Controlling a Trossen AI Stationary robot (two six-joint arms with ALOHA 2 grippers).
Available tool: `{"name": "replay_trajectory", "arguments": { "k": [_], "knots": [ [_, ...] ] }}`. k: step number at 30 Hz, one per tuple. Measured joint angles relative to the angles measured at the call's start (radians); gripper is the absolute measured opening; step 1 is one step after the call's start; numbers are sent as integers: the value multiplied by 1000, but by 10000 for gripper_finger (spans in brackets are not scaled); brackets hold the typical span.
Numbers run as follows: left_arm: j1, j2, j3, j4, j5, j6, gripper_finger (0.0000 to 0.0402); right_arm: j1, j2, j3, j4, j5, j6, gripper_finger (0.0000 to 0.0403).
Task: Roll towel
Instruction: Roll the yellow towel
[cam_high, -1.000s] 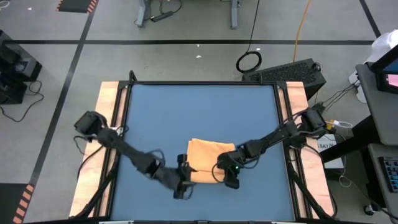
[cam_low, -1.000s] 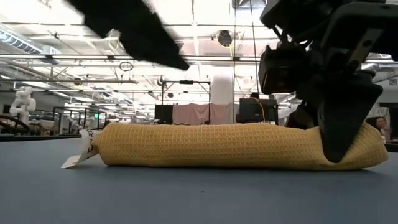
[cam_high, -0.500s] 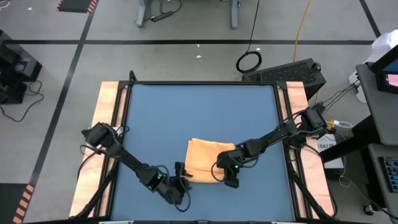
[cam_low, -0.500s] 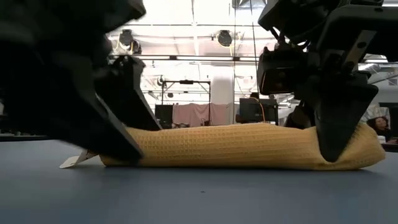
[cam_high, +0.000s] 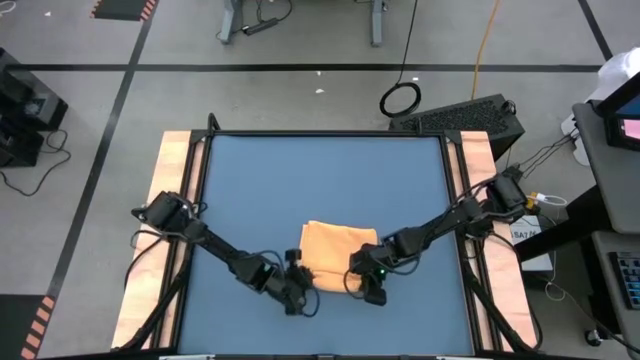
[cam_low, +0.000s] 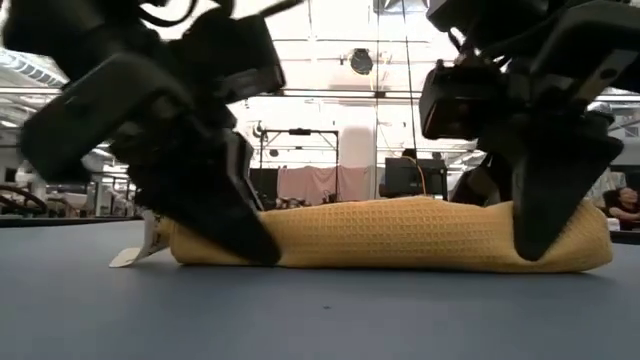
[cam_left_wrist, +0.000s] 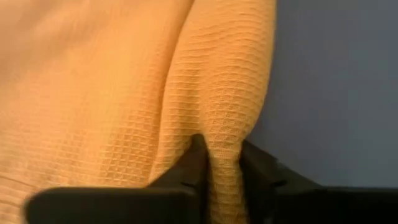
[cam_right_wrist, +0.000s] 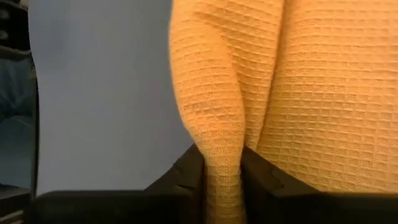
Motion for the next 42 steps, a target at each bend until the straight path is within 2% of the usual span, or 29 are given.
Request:
{"name": "replay_trajectory", "arguments": {
  "k": [2, 6, 9, 12, 18, 22, 29, 36, 42],
  "knots": [
    [21, -10, 0, -1, 67, -41, 33, 23, -24, -2, -13, 33, -12, 71],
    [62, -46, -3, -9, 220, -139, 31, 96, -121, -5, -82, 173, -29, 102],
    [95, -70, -4, -20, 351, -217, 43, 188, -194, -5, -130, 344, -48, 124],
    [138, -77, -5, -8, 457, -238, 44, 301, -216, -4, -114, 527, -87, 149],
    [217, -72, -5, -9, 596, -253, 35, 460, -119, -2, 46, 851, -203, 196],
    [234, -72, -5, -8, 650, -255, 39, 474, -42, -2, 46, 969, -133, 209],
    [241, -72, -5, -8, 659, -298, 41, 468, 26, -1, 54, 975, -116, 202],
    [241, -72, -5, -9, 660, -303, 42, 439, 30, -1, 50, 977, -91, 198],
    [241, -72, -5, -10, 660, -302, 42, 357, 30, 0, -7, 849, -21, 190]
  ]
}}
